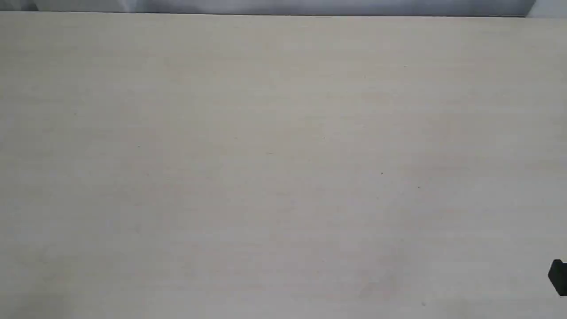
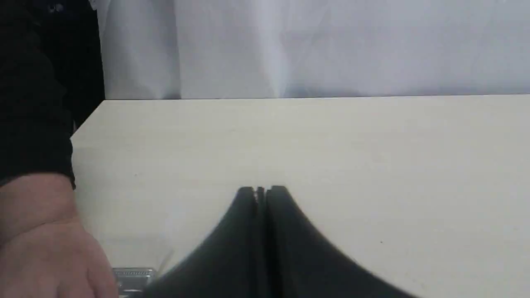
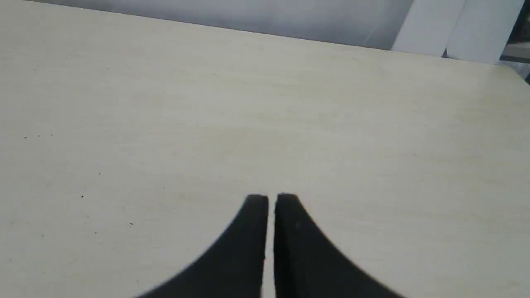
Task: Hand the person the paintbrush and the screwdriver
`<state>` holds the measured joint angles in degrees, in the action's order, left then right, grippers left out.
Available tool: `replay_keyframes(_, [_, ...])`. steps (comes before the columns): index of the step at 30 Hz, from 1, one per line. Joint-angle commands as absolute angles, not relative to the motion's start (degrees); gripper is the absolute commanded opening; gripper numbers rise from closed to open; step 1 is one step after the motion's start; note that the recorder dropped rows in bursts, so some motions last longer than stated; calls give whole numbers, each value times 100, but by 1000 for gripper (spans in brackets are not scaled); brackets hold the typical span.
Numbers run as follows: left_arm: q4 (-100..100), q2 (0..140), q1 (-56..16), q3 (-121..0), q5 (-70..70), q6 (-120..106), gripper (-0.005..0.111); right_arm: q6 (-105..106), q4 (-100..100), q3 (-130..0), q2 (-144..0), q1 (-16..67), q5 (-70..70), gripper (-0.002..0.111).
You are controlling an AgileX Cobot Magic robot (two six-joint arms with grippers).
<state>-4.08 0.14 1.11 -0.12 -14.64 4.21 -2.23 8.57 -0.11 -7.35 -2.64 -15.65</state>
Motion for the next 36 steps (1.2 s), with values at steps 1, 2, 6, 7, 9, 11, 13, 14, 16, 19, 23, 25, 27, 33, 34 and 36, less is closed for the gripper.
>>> replay_keyframes(1, [-397,0,64,0,-1430,432,0,-168,845,0,-616,-296,-1629,5])
replay_keyframes(2, [-397,0,64,0,-1430,432,0,-168,845,0,-595,-296,-1640,5])
replay_keyframes(6, [-382,0,64,0,-1433,432,0,-168,845,0,-591,-296,-1655,5])
replay_keyframes(7, [-382,0,64,0,-1431,432,0,-168,845,0,-591,-296,-1655,5])
replay_keyframes(9, [-382,0,64,0,-1431,432,0,-168,845,0,-591,-296,-1655,5])
replay_keyframes(11, [-382,0,64,0,-1431,432,0,-168,845,0,-591,-296,-1655,5])
replay_keyframes(13, [-382,0,64,0,-1431,432,0,-168,845,0,-576,-296,-1654,5])
replay_keyframes(14, [-382,0,64,0,-1431,432,0,-168,845,0,-522,-296,-1690,5])
replay_keyframes(16, [-382,0,64,0,-1431,432,0,-168,845,0,-320,-318,-1798,5])
replay_keyframes(19, [-382,0,64,0,-1431,432,0,-168,834,0,0,-318,-2030,5])
replay_keyframes(23, [-382,0,64,0,-1431,432,0,-215,834,0,0,-318,-2086,5])
replay_keyframes(25, [-382,0,64,0,-1431,432,0,-215,834,0,0,-318,-2086,5])
replay_keyframes(27, [-382,0,64,0,-1431,432,0,-215,834,0,0,-318,-2086,5])
replay_keyframes(33, [-395,0,64,0,-1420,432,0,-215,834,0,0,-318,-2086,5])
replay_keyframes(34, [-395,0,64,0,-1420,432,0,-215,834,0,0,-318,-2086,5])
replay_keyframes(36, [-395,0,64,0,-1420,432,0,-215,834,0,0,-318,-2086,5])
